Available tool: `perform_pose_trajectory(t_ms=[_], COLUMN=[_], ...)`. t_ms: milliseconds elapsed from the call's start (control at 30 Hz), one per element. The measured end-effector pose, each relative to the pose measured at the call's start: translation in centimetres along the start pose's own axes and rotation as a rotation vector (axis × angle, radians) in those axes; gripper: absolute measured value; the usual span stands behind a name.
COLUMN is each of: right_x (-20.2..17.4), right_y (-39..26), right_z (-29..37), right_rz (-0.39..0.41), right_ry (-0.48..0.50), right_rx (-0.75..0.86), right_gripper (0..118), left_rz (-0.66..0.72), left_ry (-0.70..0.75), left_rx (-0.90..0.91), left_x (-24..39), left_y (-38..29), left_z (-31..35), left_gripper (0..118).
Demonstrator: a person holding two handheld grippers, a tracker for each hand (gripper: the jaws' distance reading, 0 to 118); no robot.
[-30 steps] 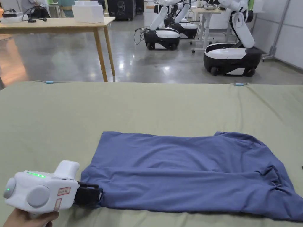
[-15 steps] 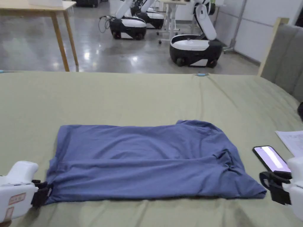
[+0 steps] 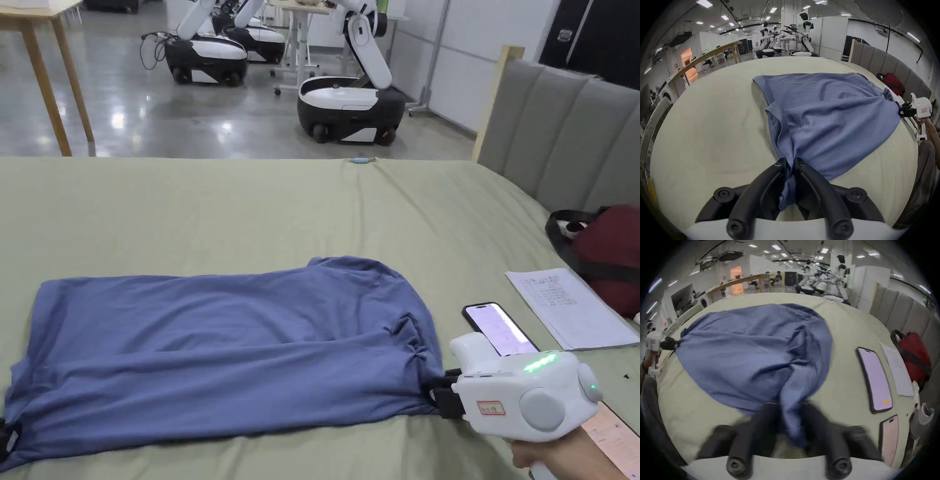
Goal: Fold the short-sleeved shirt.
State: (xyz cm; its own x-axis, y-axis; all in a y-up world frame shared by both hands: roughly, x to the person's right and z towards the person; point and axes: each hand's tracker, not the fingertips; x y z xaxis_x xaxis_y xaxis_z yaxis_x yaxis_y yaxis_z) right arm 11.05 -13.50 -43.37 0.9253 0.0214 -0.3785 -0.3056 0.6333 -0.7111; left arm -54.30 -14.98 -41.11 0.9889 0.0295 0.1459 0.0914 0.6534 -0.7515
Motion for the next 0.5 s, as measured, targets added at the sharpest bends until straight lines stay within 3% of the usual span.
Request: perform_pose_trajectory(t_ms=[67, 267, 367, 467, 500], right_x=[-1.2, -0.3, -0.9, -2.3, -2.5], right_y=[-0.1, 0.6, 0.0, -1.9, -2.8], right_z=[-0.4, 4.1, 8.0, 11.1, 12.0], right_rz=[0.056, -0.014, -0.006, 0.069, 0.055], right_ry=[-0.073, -0.040, -0.012, -0.073, -0.054], right_rx=[-0.040, 0.019, 0.030, -0.001, -0.005], right_gripper=[7, 7, 7, 7, 7], left_rz=[-0.003, 0.009, 0.041, 0.009, 0.015], left_ry=[0.001, -0.070, -0.125, -0.115, -0.130], left_rx=[-0.001, 0.061, 0.071, 0.081, 0.073], left_x=[0.1, -1.0, -0.7, -0.3, -0.1], left_y=[0.0, 0.6, -0.7, -2.9, -3.9], left_z=[0.0, 3.2, 6.4, 9.7, 10.7], left_gripper=[7, 7, 7, 7, 7])
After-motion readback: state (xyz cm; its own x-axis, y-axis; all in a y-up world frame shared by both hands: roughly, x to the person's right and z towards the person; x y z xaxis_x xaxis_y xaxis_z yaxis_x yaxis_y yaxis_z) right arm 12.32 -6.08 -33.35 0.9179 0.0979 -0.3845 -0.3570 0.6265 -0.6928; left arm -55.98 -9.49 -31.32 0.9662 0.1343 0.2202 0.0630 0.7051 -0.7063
